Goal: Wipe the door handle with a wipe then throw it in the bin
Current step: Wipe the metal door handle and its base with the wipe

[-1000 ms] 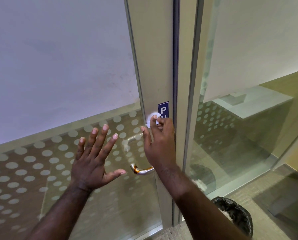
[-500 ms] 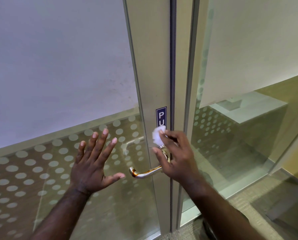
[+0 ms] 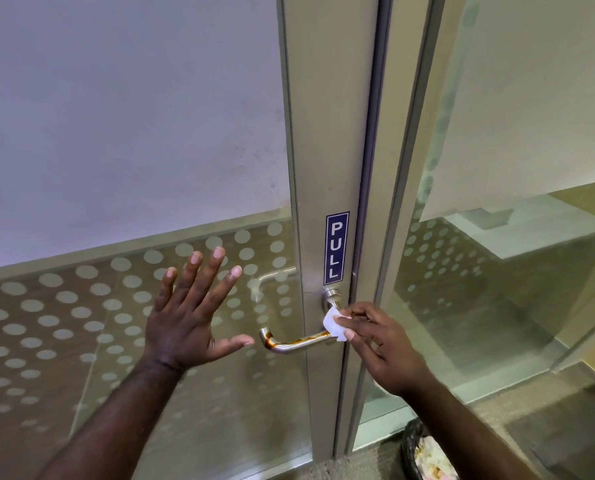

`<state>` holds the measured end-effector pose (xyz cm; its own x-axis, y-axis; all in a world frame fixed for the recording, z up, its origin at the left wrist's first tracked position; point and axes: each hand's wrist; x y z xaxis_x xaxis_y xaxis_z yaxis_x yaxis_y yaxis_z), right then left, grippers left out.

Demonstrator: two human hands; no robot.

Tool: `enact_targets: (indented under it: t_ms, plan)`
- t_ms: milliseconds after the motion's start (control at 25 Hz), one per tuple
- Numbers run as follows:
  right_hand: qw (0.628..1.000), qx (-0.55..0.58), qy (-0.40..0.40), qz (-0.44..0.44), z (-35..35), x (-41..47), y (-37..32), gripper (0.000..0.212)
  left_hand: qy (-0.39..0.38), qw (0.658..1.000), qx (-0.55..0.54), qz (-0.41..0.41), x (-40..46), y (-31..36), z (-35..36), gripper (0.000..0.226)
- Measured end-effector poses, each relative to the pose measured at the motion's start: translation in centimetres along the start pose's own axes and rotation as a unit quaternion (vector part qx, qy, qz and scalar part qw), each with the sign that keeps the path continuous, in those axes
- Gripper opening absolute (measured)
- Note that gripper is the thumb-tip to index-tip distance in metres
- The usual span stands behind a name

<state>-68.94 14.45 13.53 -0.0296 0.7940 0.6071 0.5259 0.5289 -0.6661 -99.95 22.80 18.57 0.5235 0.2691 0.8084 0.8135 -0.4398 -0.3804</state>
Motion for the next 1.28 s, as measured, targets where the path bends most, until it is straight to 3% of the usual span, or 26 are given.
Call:
enact_targets:
  t_ms: [200,440,600,840,960,1280]
  plan:
    - [0.993,-0.061,-0.054,-0.082,-1.2,1.4,1.6,0.026,0.002,1.0,0.017,-0.006,0.2,0.2,-0.2,0.099]
    - [0.933,-0.156,-0.22,-0.24,-2.8,3.4,4.4,0.07,-0.001,1.0,0.026,-0.01,0.1,0.3,-0.1,0.098]
    - [0.914,-0.169,-0.262,-0.258,-3.1,5.0,5.1,0.056,-0.002,1.0,0.027,-0.01,0.0,0.4,-0.1,0.099]
    - [0.903,-0.191,-0.219,-0.317,-3.1,5.3,5.1,0.057,-0.022,1.0,0.001,-0.017,0.0,0.4,-0.5,0.097]
    - [0.889,-0.205,-0.208,-0.353,-2.9,4.8,5.4,0.045,-0.03,0.999,-0.001,-0.02,-0.1,0.6,-0.5,0.097]
    - [0.91,-0.215,-0.16,-0.315,-2.3,3.5,5.1,0.043,-0.052,0.998,-0.002,-0.032,-0.5,0.8,-0.4,0.098]
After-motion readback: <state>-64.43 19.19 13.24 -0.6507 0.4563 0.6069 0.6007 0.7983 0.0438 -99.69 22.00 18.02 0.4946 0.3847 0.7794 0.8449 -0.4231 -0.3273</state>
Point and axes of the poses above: each hand's wrist, its own x-axis towards the middle knuckle, its own z-axis out of the palm, y = z × x, and after that the axes turned 6 degrees about y, right-handed
